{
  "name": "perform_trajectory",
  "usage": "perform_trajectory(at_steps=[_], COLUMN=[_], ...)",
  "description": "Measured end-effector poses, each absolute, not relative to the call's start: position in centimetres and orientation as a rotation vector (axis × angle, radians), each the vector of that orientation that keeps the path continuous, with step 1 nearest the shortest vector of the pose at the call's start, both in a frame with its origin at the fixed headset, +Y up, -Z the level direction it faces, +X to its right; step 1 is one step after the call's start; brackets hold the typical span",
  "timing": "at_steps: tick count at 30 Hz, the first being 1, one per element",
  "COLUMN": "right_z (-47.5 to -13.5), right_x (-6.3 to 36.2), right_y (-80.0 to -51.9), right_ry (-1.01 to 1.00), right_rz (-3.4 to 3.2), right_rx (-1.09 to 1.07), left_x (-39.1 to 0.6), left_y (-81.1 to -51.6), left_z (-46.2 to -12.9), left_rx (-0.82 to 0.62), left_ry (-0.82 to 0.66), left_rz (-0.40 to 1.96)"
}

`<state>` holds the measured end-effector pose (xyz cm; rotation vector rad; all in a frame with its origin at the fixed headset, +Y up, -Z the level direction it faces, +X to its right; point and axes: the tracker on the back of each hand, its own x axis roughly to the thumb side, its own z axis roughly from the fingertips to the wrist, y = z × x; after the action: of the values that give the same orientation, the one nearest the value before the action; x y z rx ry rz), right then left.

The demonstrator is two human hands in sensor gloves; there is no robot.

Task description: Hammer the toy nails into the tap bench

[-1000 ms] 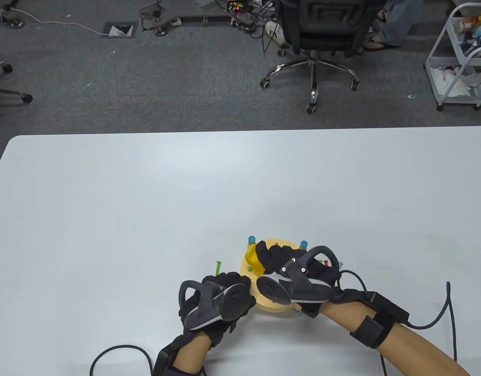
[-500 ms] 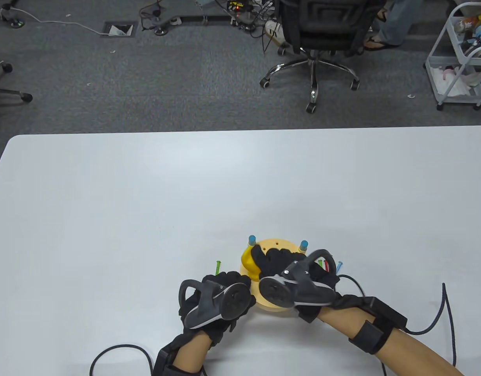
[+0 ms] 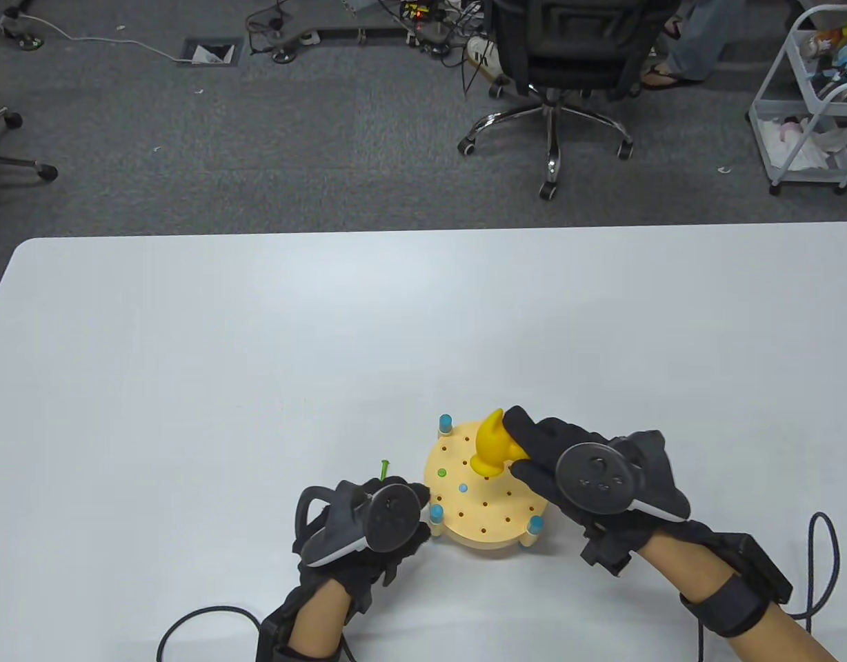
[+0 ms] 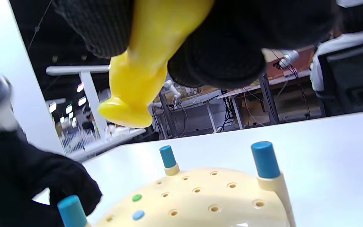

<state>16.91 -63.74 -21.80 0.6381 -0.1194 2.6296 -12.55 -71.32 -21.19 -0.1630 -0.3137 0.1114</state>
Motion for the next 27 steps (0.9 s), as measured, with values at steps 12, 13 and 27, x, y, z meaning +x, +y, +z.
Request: perform_trajectory(at_steps=[12, 13, 27], right_z=[-22.3, -22.5, -23.2], right_x=[23.7, 24.4, 30.9], right_y=[-66.9, -67.4, -70.7], right_ry=[-0.267, -0.270, -0.266], right_rz=[2.533, 2.514, 2.350], right_rx=[0.464, 0.445, 0.251], left_x=[-12.5, -12.5, -12.4], left_y=[-76.8, -76.8, -77.0], left_z=[-23.6, -23.6, -23.5], left_rx=[-0.291, -0.287, -0.274], left_ry=[-0.260, -0.263, -0.307], left_rz=[-0.075, -0.081, -0.106])
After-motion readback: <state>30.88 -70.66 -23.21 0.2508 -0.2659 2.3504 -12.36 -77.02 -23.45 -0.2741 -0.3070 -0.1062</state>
